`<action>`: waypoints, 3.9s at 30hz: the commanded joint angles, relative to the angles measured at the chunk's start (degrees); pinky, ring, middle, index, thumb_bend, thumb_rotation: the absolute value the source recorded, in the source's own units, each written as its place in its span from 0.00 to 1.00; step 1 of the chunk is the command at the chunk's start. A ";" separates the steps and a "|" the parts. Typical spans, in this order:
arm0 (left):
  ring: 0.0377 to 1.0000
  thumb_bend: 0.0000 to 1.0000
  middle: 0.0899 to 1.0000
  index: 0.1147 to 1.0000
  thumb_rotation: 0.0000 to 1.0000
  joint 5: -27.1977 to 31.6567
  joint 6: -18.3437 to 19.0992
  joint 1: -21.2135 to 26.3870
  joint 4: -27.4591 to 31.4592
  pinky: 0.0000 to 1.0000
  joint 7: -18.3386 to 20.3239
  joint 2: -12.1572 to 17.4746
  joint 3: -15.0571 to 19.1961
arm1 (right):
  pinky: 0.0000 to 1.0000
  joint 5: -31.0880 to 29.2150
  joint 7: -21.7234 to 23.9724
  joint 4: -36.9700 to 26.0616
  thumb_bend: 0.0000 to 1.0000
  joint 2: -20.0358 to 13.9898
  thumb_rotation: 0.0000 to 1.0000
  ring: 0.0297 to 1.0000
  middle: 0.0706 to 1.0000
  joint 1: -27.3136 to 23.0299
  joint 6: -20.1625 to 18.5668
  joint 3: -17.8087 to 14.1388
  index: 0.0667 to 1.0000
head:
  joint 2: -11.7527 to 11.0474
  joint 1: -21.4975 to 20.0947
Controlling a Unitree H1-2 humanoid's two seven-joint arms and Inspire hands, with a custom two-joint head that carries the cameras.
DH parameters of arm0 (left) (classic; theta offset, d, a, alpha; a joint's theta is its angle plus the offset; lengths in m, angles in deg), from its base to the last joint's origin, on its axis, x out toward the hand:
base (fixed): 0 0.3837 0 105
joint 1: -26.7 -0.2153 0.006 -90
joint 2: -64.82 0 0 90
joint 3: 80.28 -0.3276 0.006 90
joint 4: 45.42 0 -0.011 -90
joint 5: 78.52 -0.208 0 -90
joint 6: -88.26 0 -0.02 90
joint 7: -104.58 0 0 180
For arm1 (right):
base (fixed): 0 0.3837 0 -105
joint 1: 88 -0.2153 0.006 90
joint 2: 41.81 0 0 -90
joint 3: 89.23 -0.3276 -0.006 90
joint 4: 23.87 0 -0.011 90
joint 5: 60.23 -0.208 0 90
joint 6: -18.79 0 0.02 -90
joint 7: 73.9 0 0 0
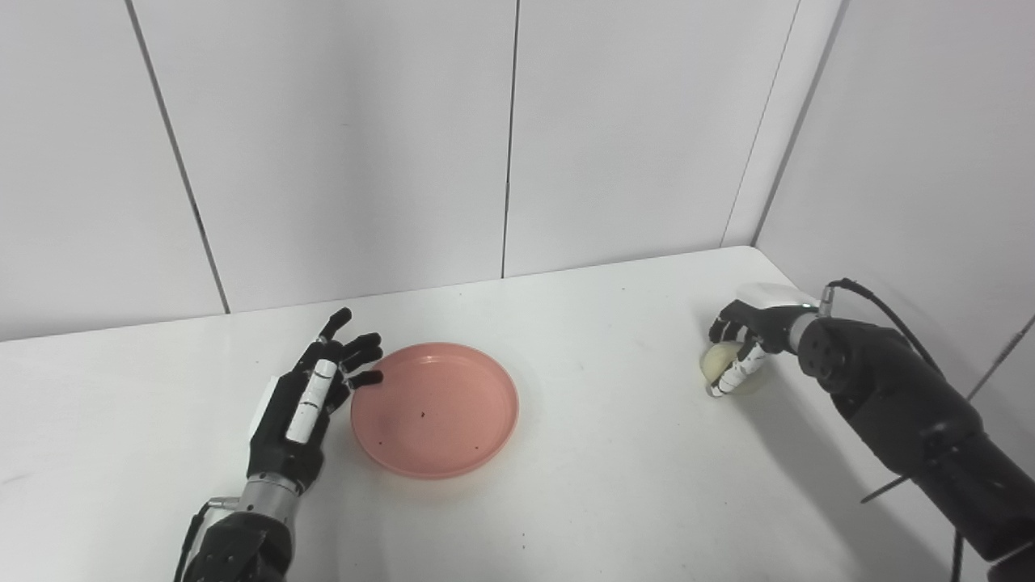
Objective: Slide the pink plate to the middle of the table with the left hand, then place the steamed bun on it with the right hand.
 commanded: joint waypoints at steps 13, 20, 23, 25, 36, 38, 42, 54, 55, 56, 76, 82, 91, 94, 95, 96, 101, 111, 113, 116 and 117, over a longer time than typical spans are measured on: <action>0.77 0.72 0.74 0.86 0.76 0.14 0.69 -1.61 -0.60 0.68 1.17 0.39 -0.09 | 0.22 -3.63 -12.14 5.02 0.54 2.15 0.00 0.26 0.43 4.10 3.85 -3.83 0.47 | 0.40 0.17; 0.76 0.72 0.74 0.87 0.76 -0.21 0.83 -1.65 -0.51 0.68 1.04 0.42 -0.28 | 0.29 -6.79 -13.53 7.58 0.53 2.13 0.00 0.33 0.41 4.32 6.16 -3.86 0.48 | 0.41 0.22; 0.77 0.72 0.74 0.86 0.76 -0.14 1.47 -1.86 0.34 0.68 0.97 0.33 -0.38 | 0.29 -7.36 -13.53 7.39 0.53 1.72 0.00 0.34 0.41 4.34 6.72 -3.58 0.48 | 0.41 0.22; 0.77 0.71 0.75 0.86 0.76 -0.24 1.67 -1.86 0.45 0.68 0.86 0.26 -0.46 | 0.28 -7.54 -13.68 7.42 0.53 1.48 0.00 0.33 0.41 4.33 7.11 -3.43 0.48 | 0.37 0.30; 0.77 0.71 0.76 0.86 0.77 -0.11 1.23 -1.33 -1.19 0.67 1.01 0.19 -0.36 | 0.25 -7.62 -12.76 2.42 0.52 0.29 0.00 0.30 0.39 3.89 7.01 -3.35 0.49 | 0.20 0.44; 0.77 0.71 0.76 0.86 0.76 -0.04 1.40 -1.21 -1.42 0.67 0.93 0.08 -0.30 | 0.24 -7.65 -12.88 0.35 0.53 -0.15 0.00 0.30 0.39 3.69 8.00 -3.58 0.49 | 0.10 0.50; 0.77 0.71 0.76 0.86 0.77 -0.25 0.93 -0.99 -1.98 0.67 0.88 -0.01 -0.39 | 0.25 -7.55 -12.11 -4.82 0.53 -0.46 0.00 0.31 0.40 2.71 8.00 -4.47 0.48 | -0.08 0.65; 0.77 0.70 0.76 0.85 0.77 -0.76 -1.52 -0.13 -4.31 0.67 0.69 -0.65 -0.56 | 0.31 -3.36 -6.19 -17.52 0.53 2.78 0.00 0.37 0.40 -3.91 8.18 -2.14 0.48 | -0.52 2.45; 0.76 0.69 0.75 0.84 0.77 -0.81 -1.75 -0.05 -4.54 0.67 0.63 -0.72 -0.55 | 0.33 -3.16 -6.10 -17.57 0.53 3.08 0.00 0.39 0.41 -4.20 8.51 -2.07 0.48 | -0.52 2.49; 0.76 0.69 0.75 0.84 0.77 -0.81 -1.91 0.03 -4.71 0.67 0.56 -0.81 -0.51 | 0.33 -3.05 -6.07 -17.61 0.53 3.87 0.00 0.39 0.41 -4.83 8.92 -1.81 0.48 | -0.51 2.61; 0.77 0.74 0.76 0.83 0.77 -2.12 -3.06 0.53 -5.57 0.67 -0.68 -2.61 -0.78 | 0.34 0.69 -0.35 -21.69 0.52 16.90 0.00 0.39 0.45 -11.50 10.22 4.36 0.47 | -0.24 7.00; 0.77 0.72 0.76 0.83 0.78 -3.11 -3.98 0.96 -6.77 0.66 -1.46 -3.14 -0.89 | 0.30 1.53 0.42 -21.08 0.52 20.45 0.00 0.37 0.43 -12.67 11.13 6.29 0.48 | -0.02 8.60; 0.76 0.74 0.75 0.79 0.77 -4.21 -4.49 1.65 -8.15 0.65 -2.51 -4.08 -1.12 | 0.31 1.75 0.92 -20.57 0.52 23.61 0.00 0.37 0.43 -12.99 12.76 9.45 0.48 | 0.63 12.13; 0.76 0.75 0.75 0.79 0.78 -4.74 -4.54 1.71 -7.99 0.64 -3.05 -4.41 -1.23 | 0.34 1.20 0.52 -20.46 0.52 24.34 0.00 0.40 0.43 -12.07 13.90 9.86 0.47 | 1.18 13.68; 0.76 0.75 0.75 0.79 0.78 -4.94 -4.69 1.80 -8.13 0.65 -3.25 -4.46 -1.26 | 0.33 0.65 0.42 -20.22 0.52 24.62 0.00 0.39 0.42 -11.69 14.39 9.83 0.47 | 1.23 13.82; 0.76 0.75 0.75 0.79 0.79 -5.12 -4.75 1.90 -8.22 0.64 -3.45 -4.56 -1.29 | 0.33 0.37 0.44 -20.00 0.52 24.92 0.00 0.39 0.43 -11.30 14.52 9.84 0.47 | 1.43 14.44; 0.75 0.77 0.74 0.77 0.79 -5.95 -4.74 2.18 -8.37 0.63 -4.35 -5.02 -1.49 | 0.30 -0.35 0.45 -19.41 0.52 25.41 0.00 0.37 0.41 -9.89 15.51 9.88 0.49 | 1.94 15.89; 0.73 0.78 0.73 0.76 0.79 -6.37 -5.42 3.11 -10.19 0.62 -4.28 -5.65 -1.45 | 0.28 -1.27 -1.33 -16.62 0.51 25.85 0.00 0.35 0.41 -8.48 17.64 9.17 0.50 | 2.07 17.13; 0.72 0.77 0.72 0.76 0.78 -6.49 -5.31 2.99 -9.86 0.62 -4.34 -5.70 -1.49 | 0.28 -1.10 -1.91 -15.98 0.51 25.80 0.00 0.35 0.41 -8.33 18.06 9.26 0.51 | 2.13 17.24; 0.72 0.77 0.72 0.75 0.79 -6.64 -5.05 2.86 -9.48 0.61 -4.43 -5.71 -1.56 | 0.33 -0.40 -2.16 -15.39 0.51 25.49 0.00 0.36 0.43 -8.27 18.66 9.77 0.51 | 2.22 17.30; 0.72 0.78 0.72 0.75 0.79 -6.83 -5.33 2.93 -9.68 0.61 -4.46 -5.61 -1.66 | 0.34 0.35 -2.25 -15.51 0.51 25.48 0.00 0.36 0.43 -8.15 18.32 9.97 0.51 | 2.30 17.23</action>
